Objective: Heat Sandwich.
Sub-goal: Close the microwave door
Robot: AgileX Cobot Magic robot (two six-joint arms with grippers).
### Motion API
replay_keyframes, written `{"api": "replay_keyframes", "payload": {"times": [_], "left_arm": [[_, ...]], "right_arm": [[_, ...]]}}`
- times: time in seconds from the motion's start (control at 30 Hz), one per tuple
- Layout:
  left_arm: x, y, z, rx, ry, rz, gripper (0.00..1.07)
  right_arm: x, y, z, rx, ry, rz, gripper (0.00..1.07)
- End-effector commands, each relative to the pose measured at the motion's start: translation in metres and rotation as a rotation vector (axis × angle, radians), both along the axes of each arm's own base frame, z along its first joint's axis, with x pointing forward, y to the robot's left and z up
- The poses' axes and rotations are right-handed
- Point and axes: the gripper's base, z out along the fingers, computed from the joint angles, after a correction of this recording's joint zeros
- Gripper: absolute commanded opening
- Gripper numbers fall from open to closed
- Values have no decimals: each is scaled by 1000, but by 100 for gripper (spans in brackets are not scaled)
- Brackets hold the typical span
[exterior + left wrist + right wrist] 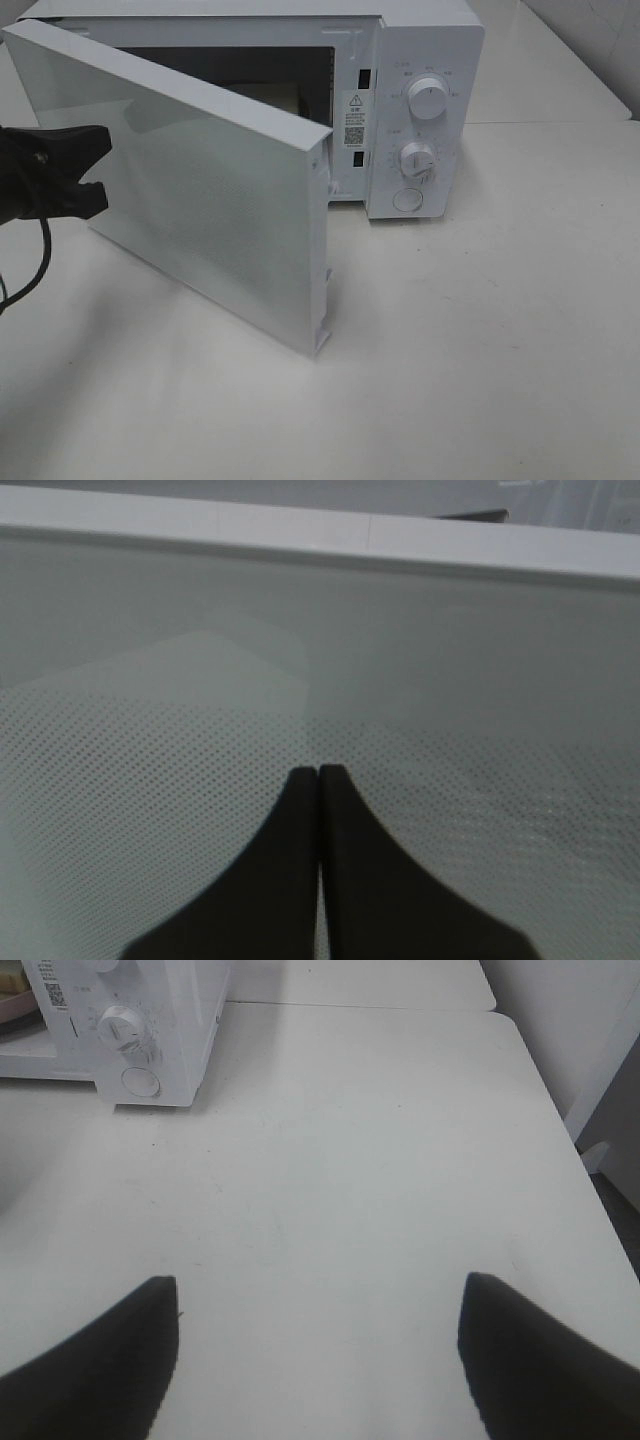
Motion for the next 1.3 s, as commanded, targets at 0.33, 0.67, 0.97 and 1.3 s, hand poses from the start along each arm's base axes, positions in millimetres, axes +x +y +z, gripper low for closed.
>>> {"api": "replay_keyframes", "payload": {"times": [0.33,0.67,0.97,1.3], "left_arm": [[16,-43,5,-34,10,30,0],[30,-80,7,-38,32,21,0],[47,-125,6,-74,24,-34,0],[62,-146,1,-66,37,-43,0]], "right_arm": [[-4,0,0,-6,-32,-3,75],[-4,0,0,-6,-32,-3,75],[-4,0,0,-4,-32,-4,75],[-4,0,0,-4,-32,-4,75]]}}
